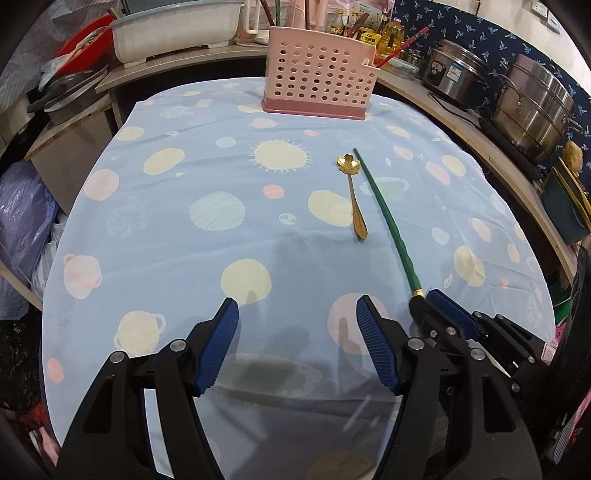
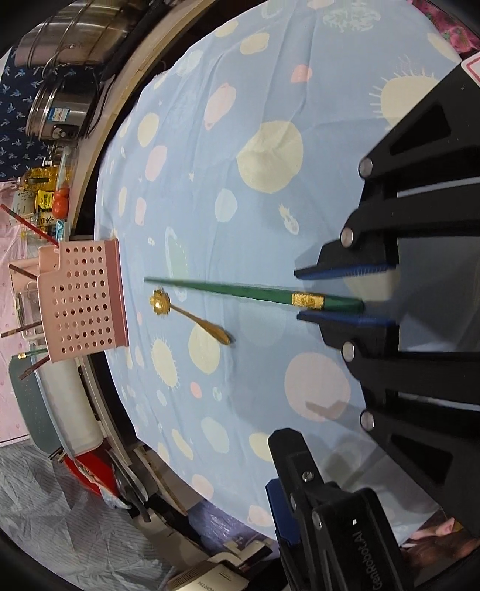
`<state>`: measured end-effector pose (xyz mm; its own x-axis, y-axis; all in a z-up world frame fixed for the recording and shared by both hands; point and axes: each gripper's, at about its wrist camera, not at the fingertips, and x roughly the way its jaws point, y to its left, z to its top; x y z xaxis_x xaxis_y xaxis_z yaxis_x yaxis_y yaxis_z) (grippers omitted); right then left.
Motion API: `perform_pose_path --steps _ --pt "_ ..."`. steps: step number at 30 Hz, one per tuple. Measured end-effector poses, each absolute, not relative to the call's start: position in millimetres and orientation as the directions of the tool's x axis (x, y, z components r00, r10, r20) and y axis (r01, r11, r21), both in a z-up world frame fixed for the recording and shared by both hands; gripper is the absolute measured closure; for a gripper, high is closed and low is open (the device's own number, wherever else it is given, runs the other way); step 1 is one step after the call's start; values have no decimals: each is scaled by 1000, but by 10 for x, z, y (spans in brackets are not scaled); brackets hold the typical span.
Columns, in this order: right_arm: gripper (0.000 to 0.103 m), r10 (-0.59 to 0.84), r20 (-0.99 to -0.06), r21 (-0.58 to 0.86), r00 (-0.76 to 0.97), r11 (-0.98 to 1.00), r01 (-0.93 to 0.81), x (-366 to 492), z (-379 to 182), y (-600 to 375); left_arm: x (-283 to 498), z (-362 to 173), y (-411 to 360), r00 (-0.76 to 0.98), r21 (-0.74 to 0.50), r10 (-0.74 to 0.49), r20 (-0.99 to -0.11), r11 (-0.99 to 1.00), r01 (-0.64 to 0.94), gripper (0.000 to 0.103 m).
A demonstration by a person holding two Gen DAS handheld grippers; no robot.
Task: Organize utensils
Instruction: 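Grasp the green chopstick with the right tool while the left tool grasps the gold spoon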
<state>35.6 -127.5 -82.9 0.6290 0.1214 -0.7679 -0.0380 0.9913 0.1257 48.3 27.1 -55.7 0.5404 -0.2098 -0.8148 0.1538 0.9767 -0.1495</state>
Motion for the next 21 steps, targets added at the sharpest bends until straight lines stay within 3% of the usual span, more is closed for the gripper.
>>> perform_pose_path --steps 14,21 --pt "96 152 -756 254 636 965 71 384 -807 -1740 716 -585 -43 545 -157 -241 -803 968 198 41" --pt "96 162 -760 283 630 954 96 435 -834 -1851 1043 -667 -259 533 -165 -256 -806 963 214 56"
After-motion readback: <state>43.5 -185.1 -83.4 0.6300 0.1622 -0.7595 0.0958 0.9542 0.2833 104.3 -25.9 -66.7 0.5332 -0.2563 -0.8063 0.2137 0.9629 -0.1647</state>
